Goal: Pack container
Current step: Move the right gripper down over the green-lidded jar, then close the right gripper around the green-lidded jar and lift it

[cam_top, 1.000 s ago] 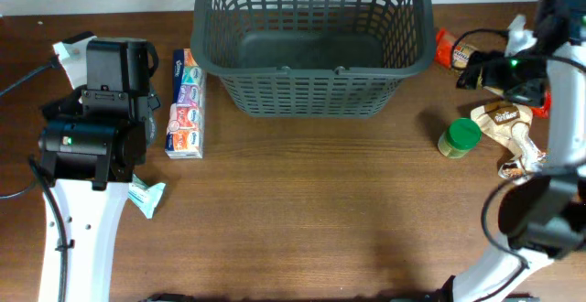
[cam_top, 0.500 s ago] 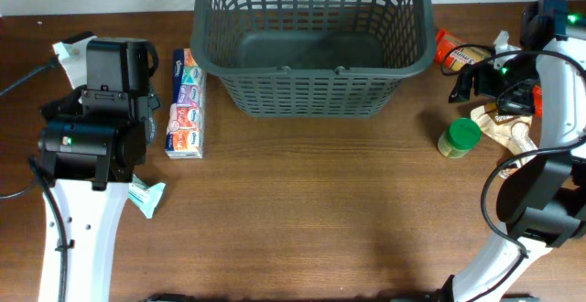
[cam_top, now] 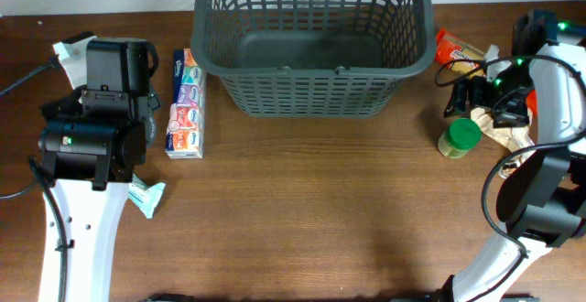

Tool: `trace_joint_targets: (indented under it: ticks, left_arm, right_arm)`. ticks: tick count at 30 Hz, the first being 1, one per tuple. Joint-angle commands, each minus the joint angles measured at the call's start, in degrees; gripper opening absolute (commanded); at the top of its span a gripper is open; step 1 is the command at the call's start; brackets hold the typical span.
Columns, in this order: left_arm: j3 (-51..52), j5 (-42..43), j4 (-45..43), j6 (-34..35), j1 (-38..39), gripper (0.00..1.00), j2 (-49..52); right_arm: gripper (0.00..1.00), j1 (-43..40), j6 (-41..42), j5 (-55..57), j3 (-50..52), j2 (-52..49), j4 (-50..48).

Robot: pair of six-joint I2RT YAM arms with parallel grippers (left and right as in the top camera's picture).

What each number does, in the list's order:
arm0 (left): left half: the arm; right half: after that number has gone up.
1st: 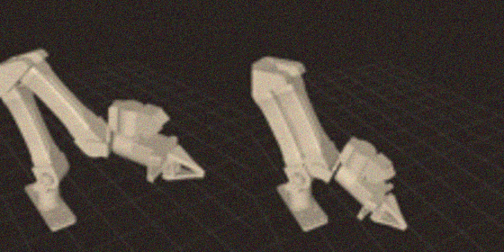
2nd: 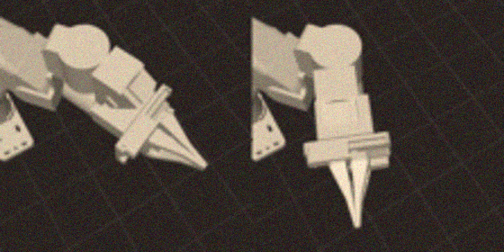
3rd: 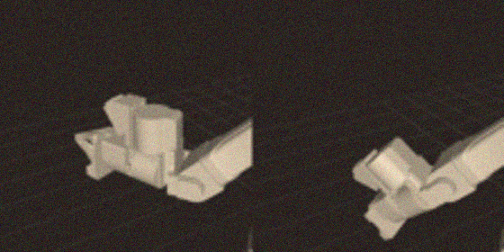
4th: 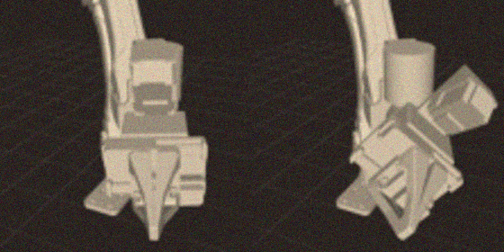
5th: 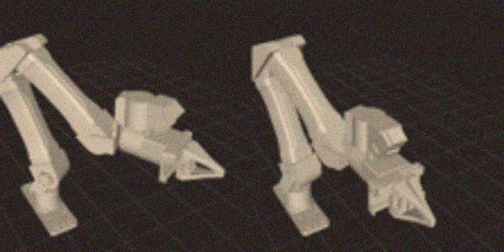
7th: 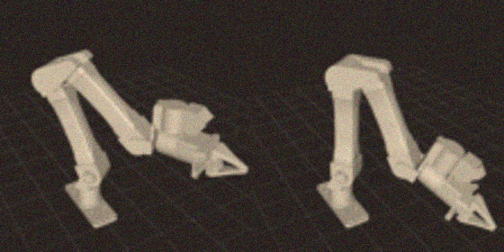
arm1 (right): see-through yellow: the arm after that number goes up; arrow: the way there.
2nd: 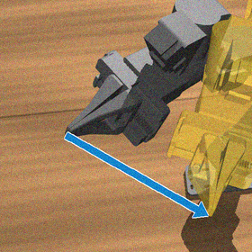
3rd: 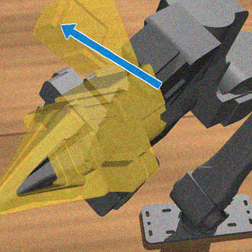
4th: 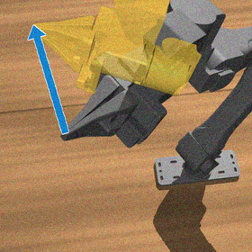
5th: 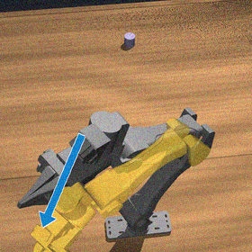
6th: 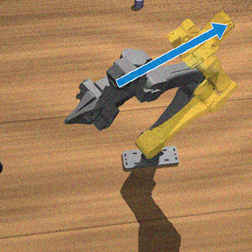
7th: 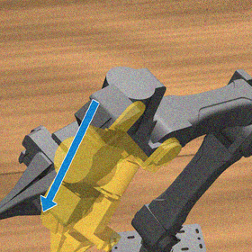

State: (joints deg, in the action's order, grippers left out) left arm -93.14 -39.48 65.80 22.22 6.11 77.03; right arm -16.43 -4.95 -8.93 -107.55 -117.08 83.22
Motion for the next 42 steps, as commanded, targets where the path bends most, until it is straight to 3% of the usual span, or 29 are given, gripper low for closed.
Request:
trace_joint_targets:
  ticks: [1,15,42]
  left_arm:
    - [-0.7,-0.8,0.0,0.0,-0.3,0.99,-0.5]
    - [-0.7,-0.8,0.0,0.0,-0.3,0.99,-0.5]
    - [-0.7,-0.8,0.0,0.0,-0.3,0.99,-0.5]
  right_arm:
    - [0.99,0.5,-0.4,0.6,2.3,-0.6,-1.3]
    - [0.99,3.3,2.4,9.0,9.4,-0.7,-6.2]
    - [0.99,3.3,2.2,9.4,10.3,-3.7,-9.7]
